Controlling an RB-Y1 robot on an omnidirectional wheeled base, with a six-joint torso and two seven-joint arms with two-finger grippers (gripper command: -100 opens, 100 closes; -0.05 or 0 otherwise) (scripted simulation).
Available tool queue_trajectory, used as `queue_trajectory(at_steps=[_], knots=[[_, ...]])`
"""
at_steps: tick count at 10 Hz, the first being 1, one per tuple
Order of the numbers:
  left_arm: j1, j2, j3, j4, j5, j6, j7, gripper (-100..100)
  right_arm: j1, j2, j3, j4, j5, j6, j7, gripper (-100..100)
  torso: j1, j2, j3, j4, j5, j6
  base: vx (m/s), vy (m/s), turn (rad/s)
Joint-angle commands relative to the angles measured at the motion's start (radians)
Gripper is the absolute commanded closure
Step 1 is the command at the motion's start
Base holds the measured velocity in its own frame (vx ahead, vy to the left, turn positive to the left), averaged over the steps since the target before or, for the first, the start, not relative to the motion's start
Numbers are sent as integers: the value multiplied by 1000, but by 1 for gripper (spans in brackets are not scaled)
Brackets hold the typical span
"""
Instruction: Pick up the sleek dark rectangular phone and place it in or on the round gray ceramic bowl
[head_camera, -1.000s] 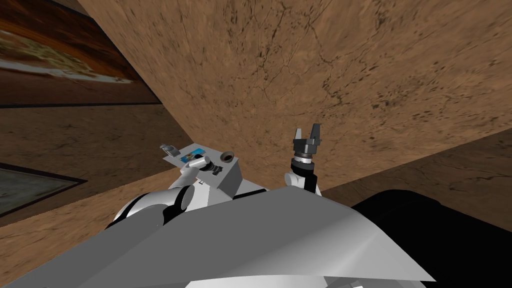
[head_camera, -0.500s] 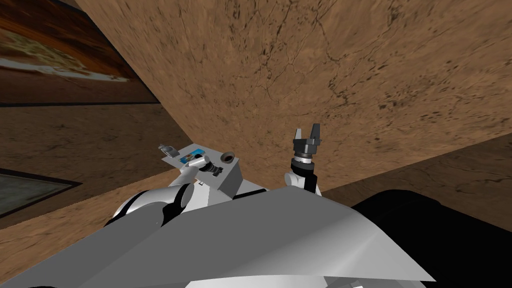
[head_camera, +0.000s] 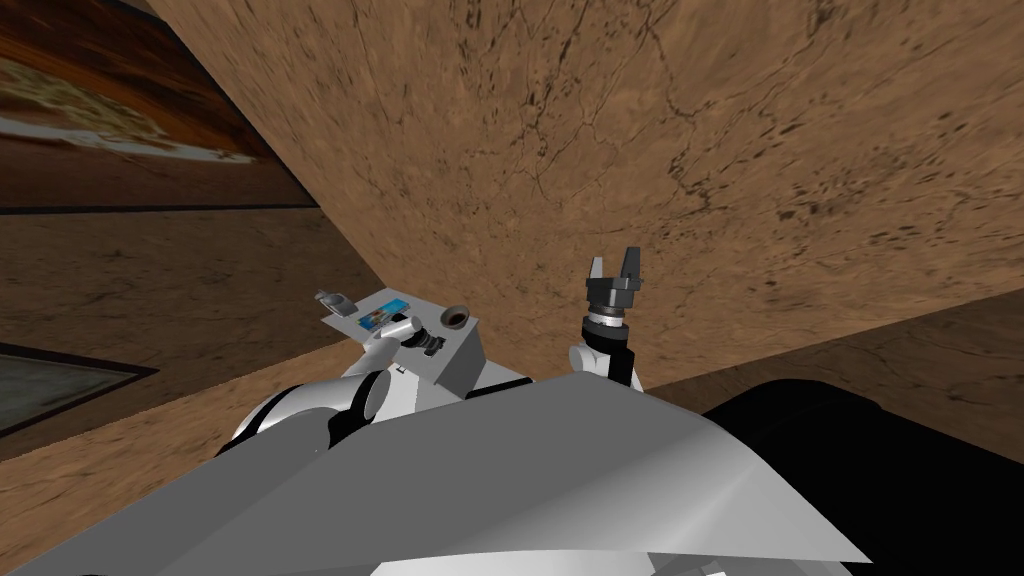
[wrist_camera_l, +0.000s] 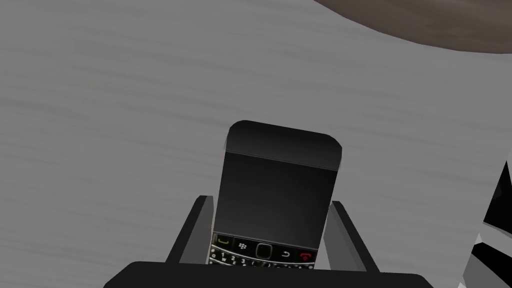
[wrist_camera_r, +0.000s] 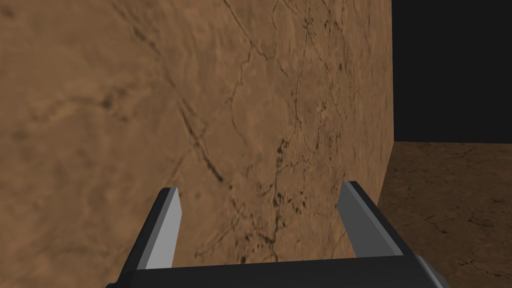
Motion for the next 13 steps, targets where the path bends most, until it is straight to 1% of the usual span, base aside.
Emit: queue_trajectory(at_steps=[1, 4, 5, 6, 7, 8, 9, 10, 11, 13], knots=[[0, 0, 0, 0, 0, 0, 0, 100, 0, 0, 0, 0, 0, 0, 0, 0, 0, 0, 0, 0, 0, 0, 0, 0, 0], [0, 0, 0, 0, 0, 0, -1, 100, 0, 0, 0, 0, 0, 0, 0, 0, 1, 0, 0, 0, 1, 0, 0, 0, 0], [0, 0, 0, 0, 0, 0, 0, 0, 0, 0, 0, 0, 0, 0, 0, 0, 1, 0, 0, 0, 1, 0, 0, 0, 0], [-18, 16, -4, -11, 5, 30, 11, 100, 0, 0, 0, 0, 0, 0, 0, 0, 1, 0, 0, 0, 1, 0, -49, 1, -23], [-28, 23, -7, -20, 8, 49, 19, 100, 0, 0, 0, 0, 0, 0, 0, 0, 1, 2, 1, 1, 0, 0, -84, 8, -28], [-19, 19, -4, -10, 8, 31, 9, 100, 0, 0, 0, 0, 0, 0, 0, 0, 1, 5, 3, 1, 0, 0, -36, 6, -3], [-22, 21, -3, -7, 9, 32, 8, 0, 0, 0, 0, 0, 0, 0, 0, 0, 1, 4, 2, 1, 0, 0, -6, 1, 2], [-55, 45, 7, -31, 11, 32, -12, 100, 0, 0, 0, 0, 0, 0, 0, 0, 1, 2, 1, 0, 0, 0, -57, -60, -89], [-55, 45, 7, 11, 11, 32, -12, 100, 0, 0, 0, 0, 0, 0, 0, 0, -3, 2, 2, 2, -1, 2, -55, -77, -70], [-55, 45, 7, -31, 11, 32, -12, 100, 0, 0, 0, 0, 0, 0, 0, 0, -4, 3, 2, 1, -1, 1, -21, -24, 1]])
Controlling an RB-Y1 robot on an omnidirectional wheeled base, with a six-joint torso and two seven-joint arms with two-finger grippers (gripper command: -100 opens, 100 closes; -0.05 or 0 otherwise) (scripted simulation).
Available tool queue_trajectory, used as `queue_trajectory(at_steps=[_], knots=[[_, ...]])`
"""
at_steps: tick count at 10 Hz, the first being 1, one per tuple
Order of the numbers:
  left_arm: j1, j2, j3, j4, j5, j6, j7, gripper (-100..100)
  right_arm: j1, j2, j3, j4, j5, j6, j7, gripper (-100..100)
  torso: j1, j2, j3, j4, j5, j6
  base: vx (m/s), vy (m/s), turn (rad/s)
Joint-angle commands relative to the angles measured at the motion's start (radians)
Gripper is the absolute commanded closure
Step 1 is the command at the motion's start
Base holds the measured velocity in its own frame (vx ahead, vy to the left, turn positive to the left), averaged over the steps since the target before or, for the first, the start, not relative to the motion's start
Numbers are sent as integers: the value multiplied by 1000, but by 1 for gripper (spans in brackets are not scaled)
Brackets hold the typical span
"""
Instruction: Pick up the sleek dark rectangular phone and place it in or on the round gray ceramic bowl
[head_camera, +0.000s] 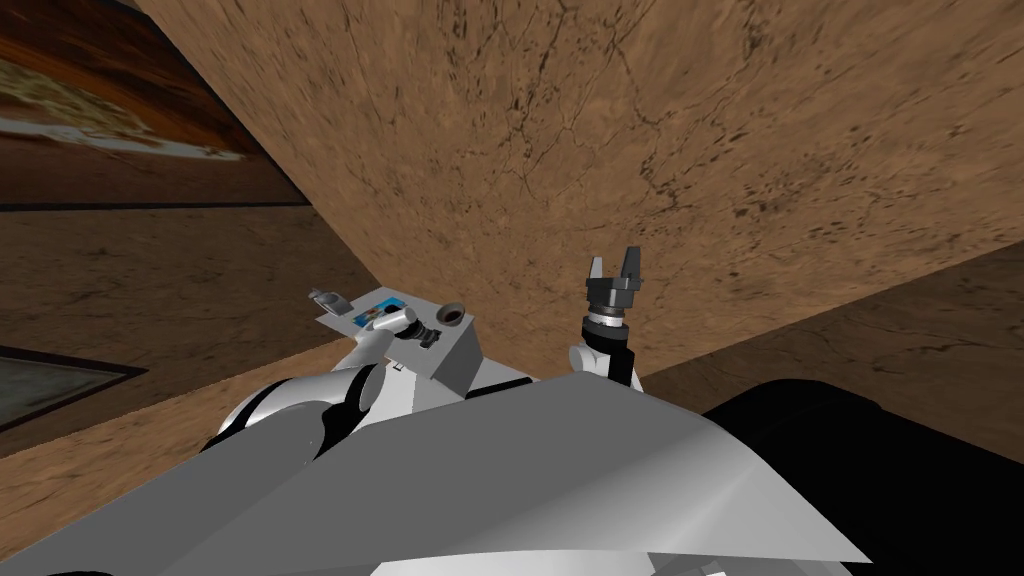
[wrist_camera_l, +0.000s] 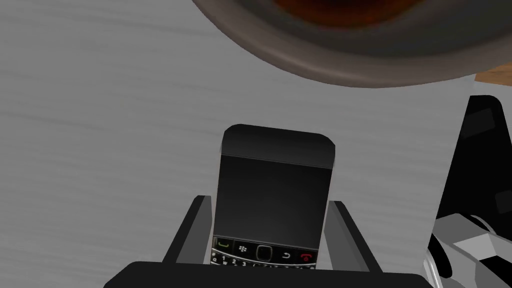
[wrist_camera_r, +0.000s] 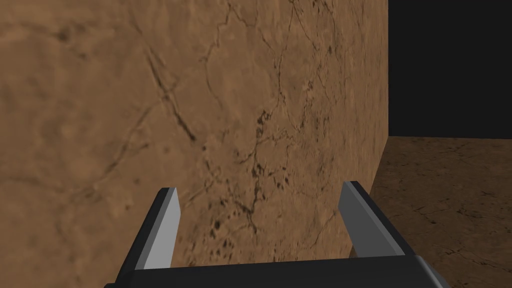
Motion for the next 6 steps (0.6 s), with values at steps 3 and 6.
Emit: queue_trajectory(at_steps=[3, 6], knots=[[-24, 31, 12, -4, -1, -1, -27, 100, 0, 0, 0, 0, 0, 0, 0, 0, -2, 2, 0, -1, 0, -1, -39, -35, -69], [-37, 93, 38, -35, -7, 10, -75, 100, 0, 0, 0, 0, 0, 0, 0, 0, -3, 2, 2, 1, -1, 1, -51, -47, -120]])
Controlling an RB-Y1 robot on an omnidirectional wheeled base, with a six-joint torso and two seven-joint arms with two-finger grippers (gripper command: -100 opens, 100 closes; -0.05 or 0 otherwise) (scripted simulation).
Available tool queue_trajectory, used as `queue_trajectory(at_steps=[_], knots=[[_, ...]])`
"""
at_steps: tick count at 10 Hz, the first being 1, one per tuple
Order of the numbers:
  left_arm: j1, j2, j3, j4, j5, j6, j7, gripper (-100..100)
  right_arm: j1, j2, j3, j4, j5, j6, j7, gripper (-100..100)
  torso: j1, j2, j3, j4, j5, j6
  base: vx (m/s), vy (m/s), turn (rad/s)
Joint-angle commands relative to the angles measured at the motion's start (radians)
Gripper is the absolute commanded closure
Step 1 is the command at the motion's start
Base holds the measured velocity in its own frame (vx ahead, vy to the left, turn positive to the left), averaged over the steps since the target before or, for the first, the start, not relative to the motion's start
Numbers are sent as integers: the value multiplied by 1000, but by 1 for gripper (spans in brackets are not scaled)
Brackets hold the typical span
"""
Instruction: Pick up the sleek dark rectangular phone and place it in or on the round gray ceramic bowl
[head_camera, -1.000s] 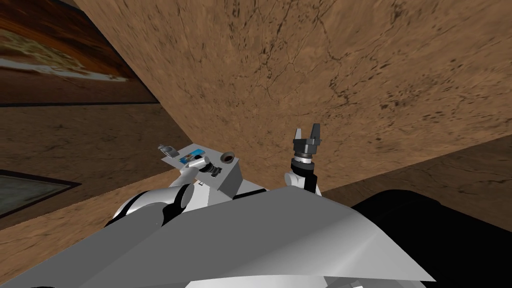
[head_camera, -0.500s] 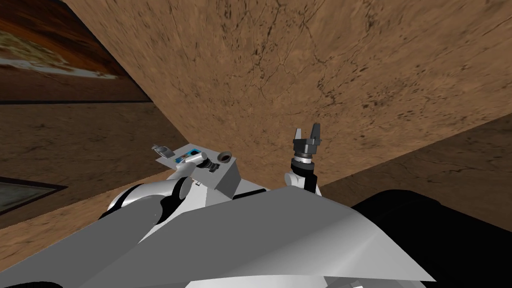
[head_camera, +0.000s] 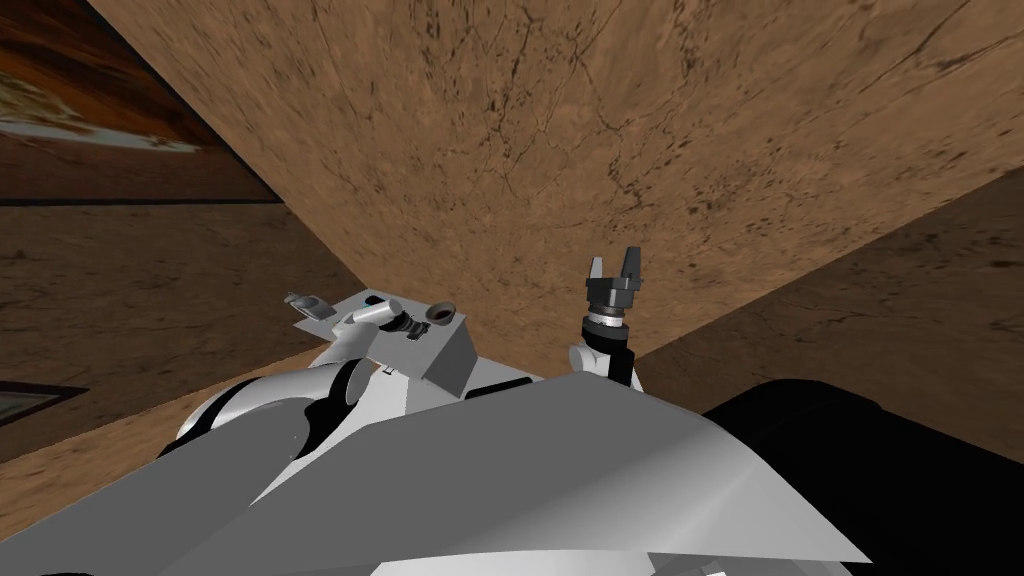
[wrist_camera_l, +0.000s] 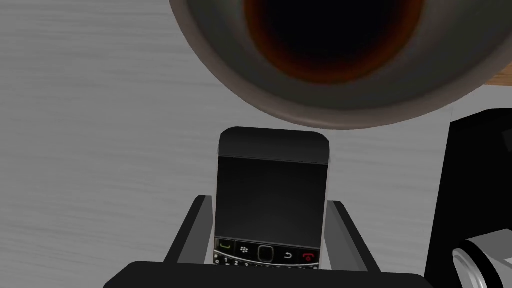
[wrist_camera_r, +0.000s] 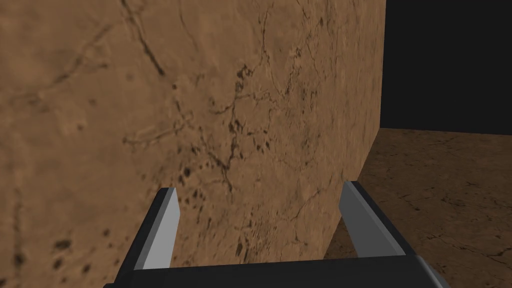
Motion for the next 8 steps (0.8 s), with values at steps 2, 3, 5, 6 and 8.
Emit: queue_trajectory(at_steps=[2, 3, 5, 6, 8], knots=[[1, 60, 28, -13, -8, 10, -47, 100, 0, 0, 0, 0, 0, 0, 0, 0, -1, 0, 0, 0, 0, 1, -62, -56, -193], [3, 87, 41, -15, -12, 18, -64, 100, 0, 0, 0, 0, 0, 0, 0, 0, -2, 0, 0, 1, -1, 3, -54, -62, -195], [7, 114, 55, -17, -16, 27, -80, 100, 0, 0, 0, 0, 0, 0, 0, 0, -5, -2, 0, 2, -2, 6, -41, -55, -140], [11, 143, 69, -18, -20, 38, -95, 100, 0, 0, 0, 0, 0, 0, 0, 0, -4, -4, -1, 1, -1, 5, -20, -44, -149], [11, 143, 69, -18, -20, 38, -95, 100, 0, 0, 0, 0, 0, 0, 0, 0, -3, -5, -2, 1, -1, 5, -10, -17, -34]])
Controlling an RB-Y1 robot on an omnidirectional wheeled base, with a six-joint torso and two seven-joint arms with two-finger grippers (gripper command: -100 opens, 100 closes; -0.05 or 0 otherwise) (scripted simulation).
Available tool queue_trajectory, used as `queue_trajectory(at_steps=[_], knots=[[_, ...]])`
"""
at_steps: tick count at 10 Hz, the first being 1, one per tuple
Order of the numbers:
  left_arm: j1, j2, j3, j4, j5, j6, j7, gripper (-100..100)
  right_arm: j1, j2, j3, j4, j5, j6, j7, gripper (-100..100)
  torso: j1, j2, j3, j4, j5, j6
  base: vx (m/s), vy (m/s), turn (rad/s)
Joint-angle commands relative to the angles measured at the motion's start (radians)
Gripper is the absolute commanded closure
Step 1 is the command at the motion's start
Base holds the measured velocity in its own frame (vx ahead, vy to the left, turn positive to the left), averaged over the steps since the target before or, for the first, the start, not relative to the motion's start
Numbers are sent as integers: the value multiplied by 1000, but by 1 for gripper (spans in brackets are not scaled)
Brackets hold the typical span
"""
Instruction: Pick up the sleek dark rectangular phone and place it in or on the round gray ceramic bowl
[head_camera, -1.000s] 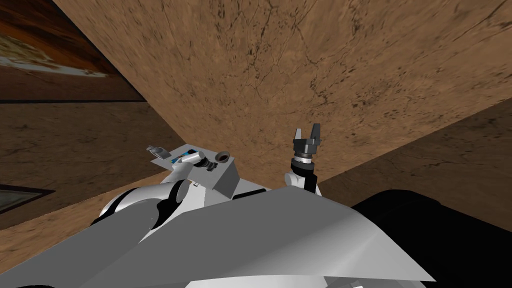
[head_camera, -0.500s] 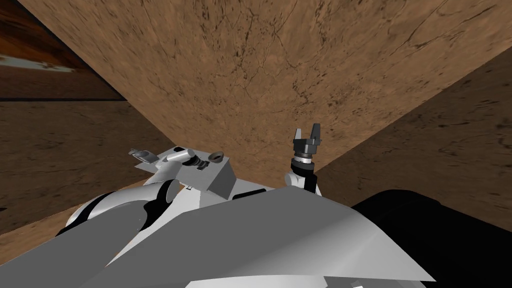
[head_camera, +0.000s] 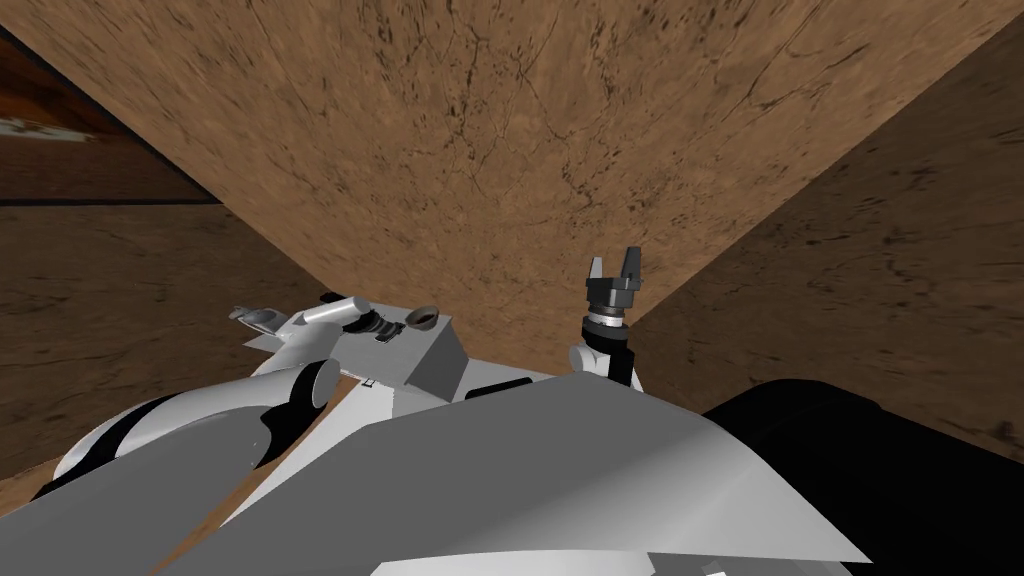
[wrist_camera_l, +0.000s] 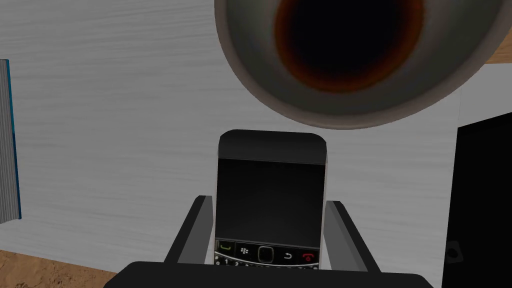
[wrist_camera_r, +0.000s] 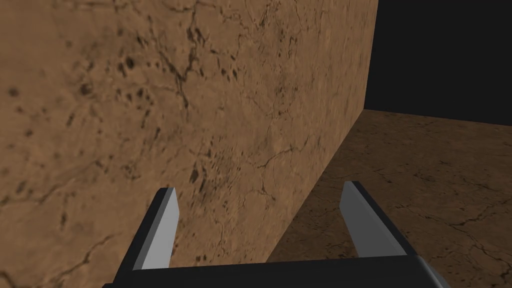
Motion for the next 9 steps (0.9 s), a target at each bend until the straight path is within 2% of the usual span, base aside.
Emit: queue_trajectory(at_steps=[1, 2, 4, 5, 6, 9], knots=[[10, 28, 16, -14, -6, 19, -7, 100, 0, 0, 0, 0, 0, 0, 0, 0, 0, 0, 0, 0, 0, 0, -13, -23, -163], [10, 28, 16, -14, -6, 19, -7, 100, 0, 0, 0, 0, 0, 0, 0, 0, 0, 0, 0, 0, 0, 1, -13, -22, -101], [23, 86, 49, -10, -16, 47, -29, 100, 0, 0, 0, 0, 0, 0, 0, 0, -1, 0, 0, 0, 0, 1, -22, -45, -207], [23, 86, 49, 10, -16, 47, -29, 100, 0, 0, 0, 0, 0, 0, 0, 0, -2, 0, 0, 0, 0, 2, -12, -34, -100], [23, 86, 49, -8, -16, 47, -29, 100, 0, 0, 0, 0, 0, 0, 0, 0, -1, 0, 0, 0, 1, 0, -3, -14, 16], [48, 170, 102, 3, -32, 92, -49, 100, 0, 0, 0, 0, 0, 0, 0, 0, -1, -1, 0, 1, 0, 2, -7, -35, -239]])
